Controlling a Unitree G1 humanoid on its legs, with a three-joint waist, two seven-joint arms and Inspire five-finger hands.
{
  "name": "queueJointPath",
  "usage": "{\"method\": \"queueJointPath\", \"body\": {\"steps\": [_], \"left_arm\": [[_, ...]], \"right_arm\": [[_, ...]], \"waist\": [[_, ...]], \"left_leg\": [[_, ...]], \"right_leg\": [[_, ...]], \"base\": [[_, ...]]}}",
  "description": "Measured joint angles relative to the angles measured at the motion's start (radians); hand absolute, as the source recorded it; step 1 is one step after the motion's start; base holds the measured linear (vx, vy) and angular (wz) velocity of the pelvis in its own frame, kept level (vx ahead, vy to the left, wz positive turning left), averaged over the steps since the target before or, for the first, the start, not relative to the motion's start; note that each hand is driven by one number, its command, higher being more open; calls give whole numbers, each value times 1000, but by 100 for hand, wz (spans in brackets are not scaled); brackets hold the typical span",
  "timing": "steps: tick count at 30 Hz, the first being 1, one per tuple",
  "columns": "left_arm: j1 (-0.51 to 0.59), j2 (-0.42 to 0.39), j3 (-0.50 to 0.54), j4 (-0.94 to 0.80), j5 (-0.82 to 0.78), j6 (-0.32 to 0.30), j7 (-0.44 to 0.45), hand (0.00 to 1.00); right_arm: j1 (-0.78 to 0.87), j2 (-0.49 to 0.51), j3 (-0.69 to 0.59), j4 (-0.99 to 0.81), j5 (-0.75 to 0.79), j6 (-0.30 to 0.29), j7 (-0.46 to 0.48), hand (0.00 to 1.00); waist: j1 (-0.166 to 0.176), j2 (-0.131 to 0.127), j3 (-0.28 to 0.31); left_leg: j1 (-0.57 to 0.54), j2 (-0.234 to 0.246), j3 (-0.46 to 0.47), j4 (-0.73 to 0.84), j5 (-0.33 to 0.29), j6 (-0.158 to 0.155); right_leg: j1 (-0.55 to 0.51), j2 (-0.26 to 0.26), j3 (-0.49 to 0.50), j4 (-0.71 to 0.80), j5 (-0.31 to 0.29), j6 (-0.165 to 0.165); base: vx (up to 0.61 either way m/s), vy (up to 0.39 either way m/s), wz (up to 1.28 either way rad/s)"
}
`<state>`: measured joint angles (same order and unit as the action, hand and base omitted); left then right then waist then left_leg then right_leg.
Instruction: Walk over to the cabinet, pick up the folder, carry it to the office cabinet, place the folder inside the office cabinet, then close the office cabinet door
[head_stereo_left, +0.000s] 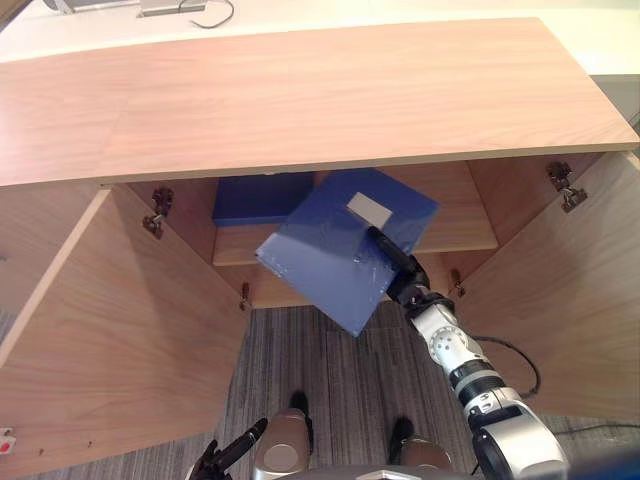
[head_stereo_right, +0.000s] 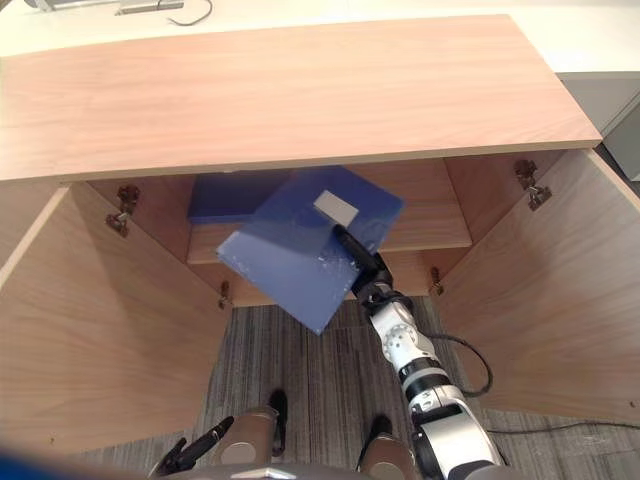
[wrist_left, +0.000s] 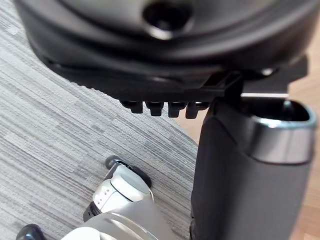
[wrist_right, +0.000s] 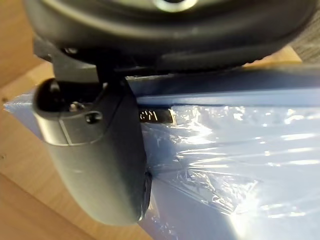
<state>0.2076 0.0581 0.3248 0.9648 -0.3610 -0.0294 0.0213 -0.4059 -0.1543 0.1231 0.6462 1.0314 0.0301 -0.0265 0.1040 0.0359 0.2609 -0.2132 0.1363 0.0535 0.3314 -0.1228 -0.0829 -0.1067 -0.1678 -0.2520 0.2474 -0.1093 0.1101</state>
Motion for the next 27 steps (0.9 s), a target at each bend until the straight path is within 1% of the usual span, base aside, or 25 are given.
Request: {"method": "queueJointPath", "body": {"steps": [3,4,6,8,9,10,12,13,15,16,18,19,21,23,24,25,27], "left_arm": [[-1,0,6,-2,0,-1,16,100],[-4,-1,3,-7,1,-2,24,100],[-7,-6,0,-15,1,-3,32,100],[-15,-10,-19,-40,3,-4,50,100],[-28,-8,-31,-46,8,-5,61,100],[-31,-8,-37,-51,10,-6,63,100],[-41,-14,-46,-81,20,-7,65,100],[-42,-16,-47,-89,20,-8,66,100],[-44,-34,-47,-120,20,-10,70,100],[-44,-37,-48,-125,20,-13,71,100],[-49,-43,-66,-138,19,-12,87,100],[-49,-44,-67,-138,19,-12,89,100],[-49,-49,-67,-138,18,-10,103,100],[-49,-52,-67,-141,16,-11,108,100],[-49,-55,-68,-148,16,-11,111,100],[-52,-56,-75,-158,16,-12,114,100],[-69,-56,-85,-157,16,-12,122,100]], "right_arm": [[14,-9,-14,-2,34,-6,-15,0],[22,-6,-28,-16,79,-17,-26,0],[28,-4,-42,-50,117,-30,-31,0],[26,5,-56,-115,166,-73,-31,0],[18,13,-67,-153,192,-100,-31,0],[6,16,-74,-165,201,-112,-31,0],[-55,26,-104,-203,229,-142,-34,0],[-73,29,-110,-216,231,-152,-38,0],[-129,31,-144,-301,231,-173,-62,0],[-149,29,-152,-314,229,-181,-69,0],[-237,3,-193,-329,229,-209,-107,0],[-256,-3,-209,-329,229,-212,-118,0],[-332,-13,-269,-329,230,-250,-170,0],[-376,-34,-288,-329,231,-275,-197,0],[-405,-47,-301,-329,236,-281,-207,0],[-455,-64,-322,-327,241,-290,-224,0],[-496,-85,-348,-322,251,-296,-241,0]], "waist": [[-3,-3,9],[-6,0,21],[-8,6,36],[-7,9,60],[-7,10,81],[-7,12,93],[-6,20,127],[-6,20,137],[-5,30,166],[-5,32,167],[-3,45,177],[-3,46,180],[0,54,189],[2,58,192],[2,61,194],[2,68,210],[9,76,218]], "left_leg": [[-16,14,-6,-4,4,-10],[-20,15,-6,-6,6,-10],[-22,14,-9,-5,6,-10],[-38,5,-16,10,5,-9],[-52,-3,-23,36,-4,-4],[-60,-5,-27,57,-14,-3],[-115,-13,-38,170,-67,-1],[-129,-16,-39,199,-80,-1],[-207,-26,-44,317,-128,3],[-235,-28,-46,346,-139,4],[-337,-32,-63,438,-170,9],[-357,-34,-66,454,-173,10],[-429,-43,-75,515,-186,15],[-478,-53,-76,564,-196,17],[-513,-57,-79,598,-203,16],[-555,-60,-80,651,-218,19],[-604,-67,-86,707,-234,18]], "right_leg": [[-16,16,-5,-3,1,-2],[-19,18,-5,4,1,-4],[-26,16,-4,14,1,-4],[-54,0,-5,56,-16,-9],[-74,-16,-6,106,-42,-7],[-85,-26,-6,139,-58,-5],[-144,-61,-5,278,-122,-4],[-161,-70,-2,312,-138,-2],[-236,-107,0,437,-196,3],[-262,-115,0,466,-207,2],[-348,-135,-4,552,-239,3],[-366,-141,-7,569,-244,3],[-429,-163,-6,632,-263,5],[-476,-188,-10,690,-278,12],[-507,-200,-10,727,-287,13],[-550,-219,-7,785,-301,16],[-595,-236,1,844,-325,16]], "base": [[48,-66,-1],[90,-37,-5],[83,-12,-5],[37,14,4],[-3,5,15],[-33,-9,19],[-76,-12,13],[-101,-6,10],[-127,15,11],[-155,26,11],[-167,20,14],[-147,11,19],[-122,14,16],[-69,21,15],[-69,27,18],[-72,29,12],[-86,29,12]]}}
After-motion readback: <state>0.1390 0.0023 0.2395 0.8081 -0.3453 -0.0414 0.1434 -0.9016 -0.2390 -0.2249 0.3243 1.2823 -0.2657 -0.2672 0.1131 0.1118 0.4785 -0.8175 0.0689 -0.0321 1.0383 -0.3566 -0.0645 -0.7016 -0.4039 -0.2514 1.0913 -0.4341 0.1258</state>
